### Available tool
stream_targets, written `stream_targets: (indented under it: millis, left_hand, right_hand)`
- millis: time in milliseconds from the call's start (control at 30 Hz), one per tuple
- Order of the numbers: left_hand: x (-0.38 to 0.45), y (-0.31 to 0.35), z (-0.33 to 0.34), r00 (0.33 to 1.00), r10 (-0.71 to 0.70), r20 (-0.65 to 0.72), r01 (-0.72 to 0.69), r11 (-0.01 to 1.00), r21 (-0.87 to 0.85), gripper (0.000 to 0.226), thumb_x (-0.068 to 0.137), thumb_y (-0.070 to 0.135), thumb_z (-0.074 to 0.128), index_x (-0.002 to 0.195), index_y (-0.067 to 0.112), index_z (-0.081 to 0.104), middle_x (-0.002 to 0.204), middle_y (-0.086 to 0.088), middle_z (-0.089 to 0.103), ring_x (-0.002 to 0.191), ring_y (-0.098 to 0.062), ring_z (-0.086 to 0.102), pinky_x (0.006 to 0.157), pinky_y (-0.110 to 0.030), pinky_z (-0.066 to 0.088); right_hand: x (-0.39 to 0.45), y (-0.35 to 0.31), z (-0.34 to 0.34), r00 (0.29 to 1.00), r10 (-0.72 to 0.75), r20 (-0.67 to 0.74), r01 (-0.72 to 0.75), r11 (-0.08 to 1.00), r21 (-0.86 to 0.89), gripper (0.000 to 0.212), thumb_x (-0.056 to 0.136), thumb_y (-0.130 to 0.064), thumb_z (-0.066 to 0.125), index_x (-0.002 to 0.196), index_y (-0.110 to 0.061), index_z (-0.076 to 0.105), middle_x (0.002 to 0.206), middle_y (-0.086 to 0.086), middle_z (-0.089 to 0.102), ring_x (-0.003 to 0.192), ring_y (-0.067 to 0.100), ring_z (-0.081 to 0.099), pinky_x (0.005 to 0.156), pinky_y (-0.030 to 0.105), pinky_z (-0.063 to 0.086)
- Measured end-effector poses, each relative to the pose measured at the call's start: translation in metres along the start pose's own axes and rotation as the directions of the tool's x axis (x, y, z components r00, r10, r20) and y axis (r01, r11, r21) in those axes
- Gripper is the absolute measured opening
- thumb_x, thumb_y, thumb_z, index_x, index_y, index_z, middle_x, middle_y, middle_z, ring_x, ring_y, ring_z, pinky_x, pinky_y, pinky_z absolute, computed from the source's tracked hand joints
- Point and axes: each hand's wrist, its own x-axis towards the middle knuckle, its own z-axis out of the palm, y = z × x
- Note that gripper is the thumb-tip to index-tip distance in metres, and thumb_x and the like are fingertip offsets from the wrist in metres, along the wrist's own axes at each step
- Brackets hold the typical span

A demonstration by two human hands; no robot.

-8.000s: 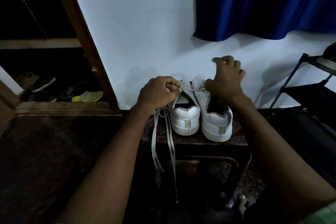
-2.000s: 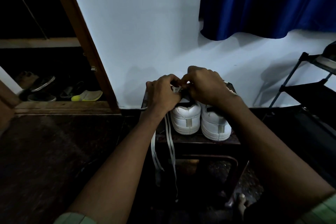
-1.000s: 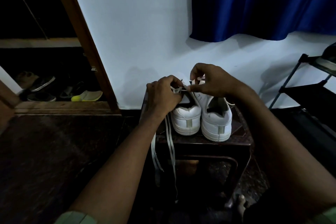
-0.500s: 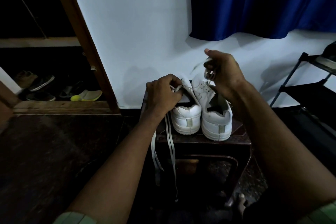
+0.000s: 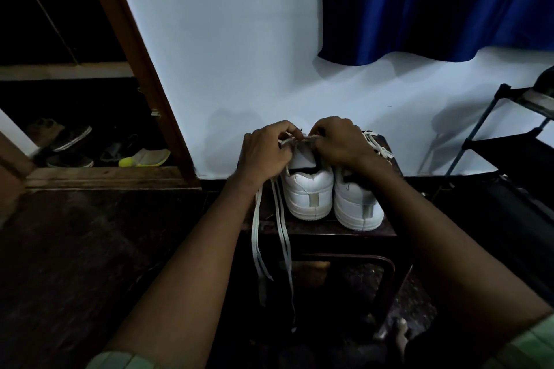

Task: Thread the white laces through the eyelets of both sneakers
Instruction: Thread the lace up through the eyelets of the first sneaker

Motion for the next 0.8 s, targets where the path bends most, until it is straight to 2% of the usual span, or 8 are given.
stream_targets:
  millis: [100,233,367,500,667,733,800]
  left_hand:
    - [0.001,0.000,-0.002,0.999,-0.017,0.028,0.017,1.000,0.010,0.030,0.085,0.017,0.058,0.101,0.038,0.073,0.104,0.022,0.076,0.099,-0.011,0.070,0.096,-0.041,0.052]
    - [0.002,0.003,0.002,1.000,0.005,-0.006,-0.005,0.996,0.091,0.035,0.084,0.013,0.060,0.107,0.038,0.065,0.107,0.016,0.075,0.107,-0.015,0.069,0.095,-0.041,0.048]
    - [0.001,0.008,0.010,0.999,0.033,-0.013,-0.030,0.975,0.220,0.038,0.078,0.017,0.056,0.109,0.039,0.061,0.107,0.011,0.073,0.103,-0.023,0.068,0.092,-0.044,0.044]
    - [0.002,0.007,0.013,0.997,0.016,-0.077,-0.003,0.987,0.158,0.028,0.080,0.023,0.072,0.105,0.032,0.067,0.104,0.008,0.077,0.100,-0.024,0.071,0.095,-0.044,0.048]
    - [0.002,0.012,0.013,0.994,0.022,-0.109,-0.001,0.983,0.185,0.024,0.078,0.018,0.072,0.098,0.030,0.070,0.096,0.005,0.078,0.096,-0.025,0.071,0.093,-0.043,0.046]
    - [0.001,0.016,0.013,0.990,0.049,-0.136,-0.018,0.975,0.220,0.020,0.079,0.017,0.071,0.095,0.029,0.070,0.094,0.006,0.075,0.094,-0.024,0.070,0.090,-0.041,0.046]
    - [0.002,0.017,0.014,0.985,0.046,-0.165,-0.012,0.980,0.197,0.013,0.079,0.021,0.070,0.090,0.030,0.069,0.094,0.007,0.071,0.091,-0.022,0.068,0.089,-0.041,0.047]
  right_hand:
    - [0.003,0.002,-0.004,0.994,0.090,0.056,-0.097,0.983,0.158,0.017,0.084,-0.014,0.064,0.089,-0.018,0.080,0.092,0.004,0.075,0.098,0.027,0.067,0.077,0.033,0.046]
    - [0.003,0.004,-0.007,0.987,0.136,0.088,-0.154,0.954,0.258,0.025,0.079,-0.005,0.061,0.088,-0.015,0.082,0.092,0.005,0.077,0.100,0.026,0.069,0.091,0.041,0.056]
    - [0.004,0.005,-0.006,0.985,0.148,0.084,-0.164,0.955,0.247,0.027,0.081,-0.007,0.058,0.090,-0.017,0.082,0.096,0.004,0.078,0.101,0.025,0.069,0.092,0.041,0.056]
    - [0.003,0.005,-0.004,0.985,0.155,0.076,-0.170,0.949,0.266,0.026,0.081,-0.008,0.058,0.090,-0.017,0.081,0.096,0.003,0.077,0.101,0.025,0.068,0.093,0.042,0.055]
    - [0.002,0.006,-0.003,0.989,0.135,0.064,-0.147,0.955,0.259,0.023,0.084,-0.011,0.059,0.091,-0.018,0.080,0.098,0.003,0.077,0.102,0.024,0.068,0.092,0.041,0.055]
    - [0.001,0.006,-0.003,0.991,0.123,0.054,-0.133,0.958,0.254,0.023,0.085,-0.013,0.059,0.095,-0.021,0.078,0.098,0.000,0.075,0.102,0.022,0.067,0.087,0.036,0.052]
    - [0.000,0.005,-0.002,0.996,0.086,0.028,-0.090,0.968,0.235,0.023,0.087,-0.017,0.060,0.100,-0.026,0.076,0.095,-0.005,0.071,0.099,0.019,0.064,0.079,0.031,0.044]
